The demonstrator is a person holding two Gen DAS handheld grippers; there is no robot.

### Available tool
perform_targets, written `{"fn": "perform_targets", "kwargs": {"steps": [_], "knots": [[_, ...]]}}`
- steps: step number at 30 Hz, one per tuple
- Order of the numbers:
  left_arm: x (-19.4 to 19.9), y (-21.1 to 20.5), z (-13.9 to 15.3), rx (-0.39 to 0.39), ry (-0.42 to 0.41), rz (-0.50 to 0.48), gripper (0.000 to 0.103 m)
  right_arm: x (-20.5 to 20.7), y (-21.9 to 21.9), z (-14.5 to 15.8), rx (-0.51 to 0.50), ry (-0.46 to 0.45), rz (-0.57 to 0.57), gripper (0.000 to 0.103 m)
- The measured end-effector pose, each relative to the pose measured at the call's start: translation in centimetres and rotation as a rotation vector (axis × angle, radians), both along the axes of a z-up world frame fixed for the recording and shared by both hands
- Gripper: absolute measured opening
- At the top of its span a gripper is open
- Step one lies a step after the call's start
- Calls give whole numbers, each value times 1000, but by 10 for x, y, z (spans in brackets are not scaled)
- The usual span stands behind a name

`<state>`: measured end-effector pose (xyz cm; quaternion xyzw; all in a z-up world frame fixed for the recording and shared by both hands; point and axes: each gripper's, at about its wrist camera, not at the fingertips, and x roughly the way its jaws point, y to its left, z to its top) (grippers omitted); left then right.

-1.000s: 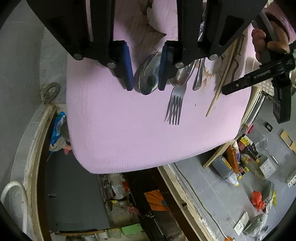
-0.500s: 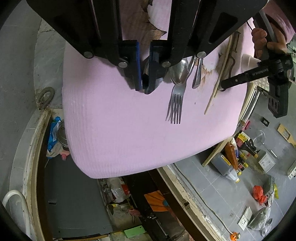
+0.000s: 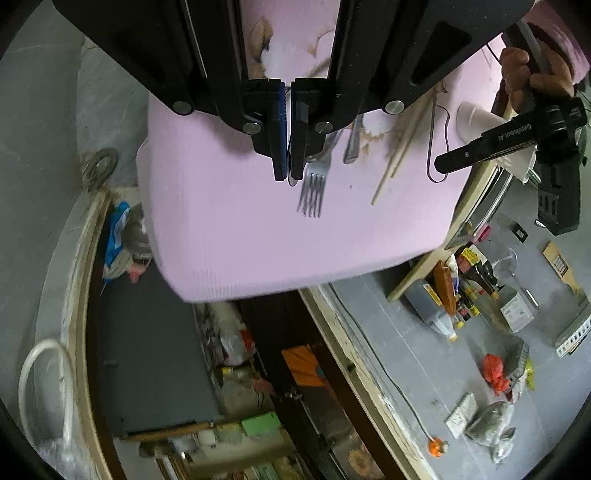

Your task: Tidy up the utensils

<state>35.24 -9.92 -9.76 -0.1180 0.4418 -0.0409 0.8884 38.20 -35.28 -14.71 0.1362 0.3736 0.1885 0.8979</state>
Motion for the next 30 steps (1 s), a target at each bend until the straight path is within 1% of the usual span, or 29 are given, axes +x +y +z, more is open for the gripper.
{"fn": "perform_targets", "kwargs": {"steps": [2,4,8,10,14,17,24,30], "knots": [[-9,-2,8,11,-25,-16,8,-10,1,11,-11,-25,-7,2],[-20,-7,17,34,-56,-38,8,-20,3,22,-40,-49,-15,2],[-39,-11,33,53,-116,-69,8,-42,7,41,-87,-91,-28,2],[-51,-13,43,74,-161,-83,8,-54,11,53,-114,-116,-37,2],[-69,-11,56,77,-217,-111,8,-74,19,73,-150,-155,-61,2],[-77,-5,68,74,-249,-131,8,-86,27,91,-144,-178,-88,2],[-105,23,108,26,-330,-145,8,-112,59,134,-144,-263,-110,2],[-124,72,139,-18,-384,-109,8,-125,102,167,-133,-336,-100,2]]}}
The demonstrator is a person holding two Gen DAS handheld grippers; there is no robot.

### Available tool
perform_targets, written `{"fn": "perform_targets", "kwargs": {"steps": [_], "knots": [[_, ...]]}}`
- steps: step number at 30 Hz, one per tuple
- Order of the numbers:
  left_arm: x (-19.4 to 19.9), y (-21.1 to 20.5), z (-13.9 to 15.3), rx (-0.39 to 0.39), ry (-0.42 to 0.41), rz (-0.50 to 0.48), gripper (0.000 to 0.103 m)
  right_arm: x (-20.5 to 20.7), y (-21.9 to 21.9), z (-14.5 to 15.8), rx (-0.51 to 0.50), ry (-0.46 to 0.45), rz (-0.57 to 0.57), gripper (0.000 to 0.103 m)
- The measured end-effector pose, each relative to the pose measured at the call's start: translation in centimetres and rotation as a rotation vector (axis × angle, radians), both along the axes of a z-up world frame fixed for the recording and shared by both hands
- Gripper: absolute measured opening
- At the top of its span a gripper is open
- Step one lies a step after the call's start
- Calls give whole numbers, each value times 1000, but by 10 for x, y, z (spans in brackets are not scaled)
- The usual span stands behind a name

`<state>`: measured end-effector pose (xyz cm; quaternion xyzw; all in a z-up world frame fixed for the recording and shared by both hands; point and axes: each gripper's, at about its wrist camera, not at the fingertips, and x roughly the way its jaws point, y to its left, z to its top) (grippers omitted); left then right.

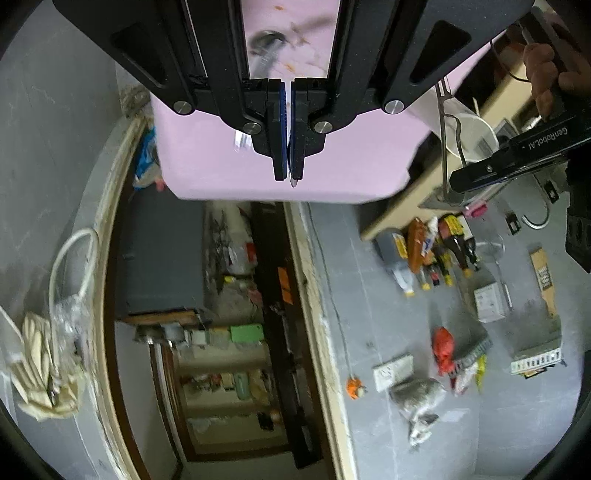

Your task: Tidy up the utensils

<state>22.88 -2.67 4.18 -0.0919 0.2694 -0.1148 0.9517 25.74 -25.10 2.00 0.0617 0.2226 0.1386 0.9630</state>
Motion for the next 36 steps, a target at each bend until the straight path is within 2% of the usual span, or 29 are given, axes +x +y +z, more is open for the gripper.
{"fn": "perform_targets", "kwargs": {"steps": [10,16,21,29,36], "knots": [[-17,96,23,2,-53,105,8,-12,91,44,-4,-130,62,2],[-17,153,26,3,-90,187,8,-15,135,50,-34,-171,66,2],[-13,187,20,-41,-125,218,8,-19,155,56,-69,-209,53,2],[0,198,2,-71,-157,222,8,-17,179,57,-163,-252,17,2],[4,185,-22,-7,-215,200,8,-16,195,39,-206,-269,7,2]]}}
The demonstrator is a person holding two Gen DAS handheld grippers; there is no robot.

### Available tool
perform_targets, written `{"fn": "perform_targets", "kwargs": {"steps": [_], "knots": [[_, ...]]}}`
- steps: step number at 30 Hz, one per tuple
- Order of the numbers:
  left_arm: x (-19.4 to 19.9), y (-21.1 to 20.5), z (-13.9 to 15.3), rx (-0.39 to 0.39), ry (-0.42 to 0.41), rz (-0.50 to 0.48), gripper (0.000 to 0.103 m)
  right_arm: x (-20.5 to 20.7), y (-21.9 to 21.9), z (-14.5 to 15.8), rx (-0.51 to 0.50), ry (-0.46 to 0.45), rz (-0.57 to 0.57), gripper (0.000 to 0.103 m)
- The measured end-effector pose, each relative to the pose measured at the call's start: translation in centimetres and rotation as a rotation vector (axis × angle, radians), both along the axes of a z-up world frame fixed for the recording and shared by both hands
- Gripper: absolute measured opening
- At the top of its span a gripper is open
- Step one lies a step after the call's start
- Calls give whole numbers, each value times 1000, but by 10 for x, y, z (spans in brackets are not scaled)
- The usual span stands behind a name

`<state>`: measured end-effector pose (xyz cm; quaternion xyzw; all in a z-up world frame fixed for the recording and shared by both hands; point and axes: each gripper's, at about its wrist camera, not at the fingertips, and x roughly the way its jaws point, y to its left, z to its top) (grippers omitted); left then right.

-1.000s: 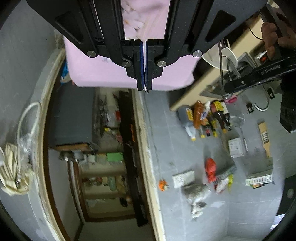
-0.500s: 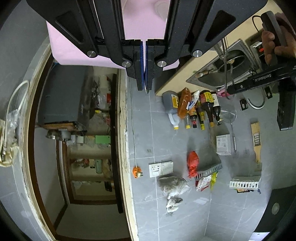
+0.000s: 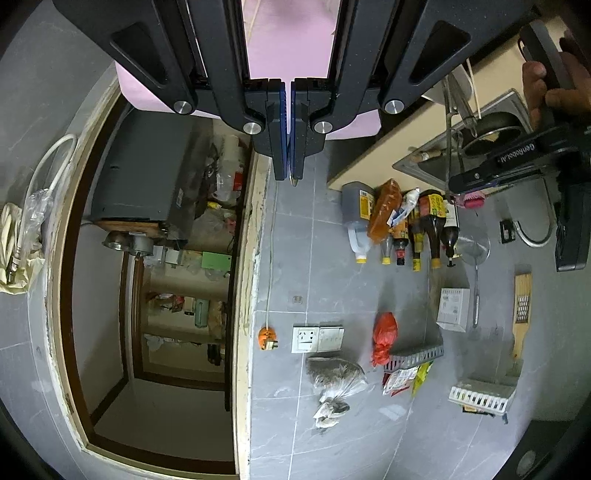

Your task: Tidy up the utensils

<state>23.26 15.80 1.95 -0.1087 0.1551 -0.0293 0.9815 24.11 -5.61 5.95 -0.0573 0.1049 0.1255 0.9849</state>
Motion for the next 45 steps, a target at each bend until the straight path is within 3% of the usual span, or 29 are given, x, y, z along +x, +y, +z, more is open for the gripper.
{"fn": "perform_targets", "kwargs": {"steps": [9,15,28,45], "knots": [[1,-14,-21,100,-12,8,8,1,29,-30,-93,2,34,2],[-5,-12,-22,101,-16,14,8,1,32,-40,-96,23,50,2],[1,-12,-41,98,81,-18,8,12,37,-62,-86,96,88,2],[2,-6,-44,81,84,6,8,17,36,-71,-75,127,96,2]]}}
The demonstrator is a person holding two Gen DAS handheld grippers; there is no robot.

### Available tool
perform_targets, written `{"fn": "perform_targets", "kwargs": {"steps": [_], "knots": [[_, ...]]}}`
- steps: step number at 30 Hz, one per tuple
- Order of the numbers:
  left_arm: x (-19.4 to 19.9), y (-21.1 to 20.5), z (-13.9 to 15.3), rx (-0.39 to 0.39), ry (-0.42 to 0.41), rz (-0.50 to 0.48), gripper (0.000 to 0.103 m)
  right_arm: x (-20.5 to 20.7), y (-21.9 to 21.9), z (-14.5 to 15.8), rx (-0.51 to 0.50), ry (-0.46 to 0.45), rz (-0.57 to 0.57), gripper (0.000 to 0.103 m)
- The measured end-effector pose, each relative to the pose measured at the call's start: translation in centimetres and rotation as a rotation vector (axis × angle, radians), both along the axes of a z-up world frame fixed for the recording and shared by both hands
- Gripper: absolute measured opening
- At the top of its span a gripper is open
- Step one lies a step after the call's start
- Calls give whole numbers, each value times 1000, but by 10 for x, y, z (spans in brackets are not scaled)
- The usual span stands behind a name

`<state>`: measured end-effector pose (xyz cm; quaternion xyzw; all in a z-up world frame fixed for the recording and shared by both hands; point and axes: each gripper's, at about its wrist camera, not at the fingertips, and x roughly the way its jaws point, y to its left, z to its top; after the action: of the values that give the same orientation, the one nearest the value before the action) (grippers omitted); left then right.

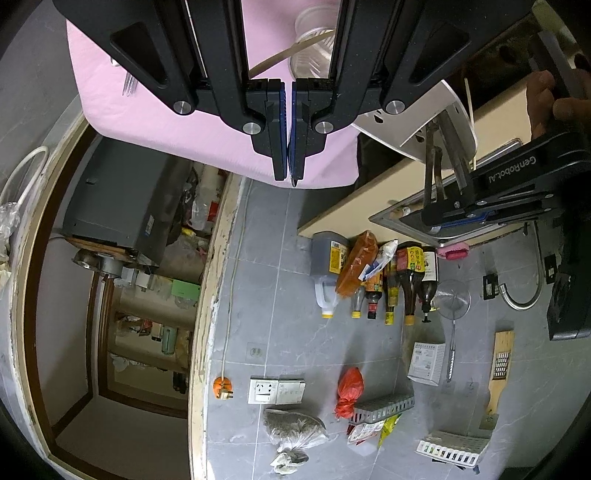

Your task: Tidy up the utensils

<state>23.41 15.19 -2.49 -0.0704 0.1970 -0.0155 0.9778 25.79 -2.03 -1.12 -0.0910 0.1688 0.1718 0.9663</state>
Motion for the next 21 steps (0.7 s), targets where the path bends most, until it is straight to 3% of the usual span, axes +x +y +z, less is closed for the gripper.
{"fn": "perform_targets", "kwargs": {"steps": [21], "knots": [[-6,-5,-3,-41,75,-41,9,-2,4,-4,26,29,8,3]]}}
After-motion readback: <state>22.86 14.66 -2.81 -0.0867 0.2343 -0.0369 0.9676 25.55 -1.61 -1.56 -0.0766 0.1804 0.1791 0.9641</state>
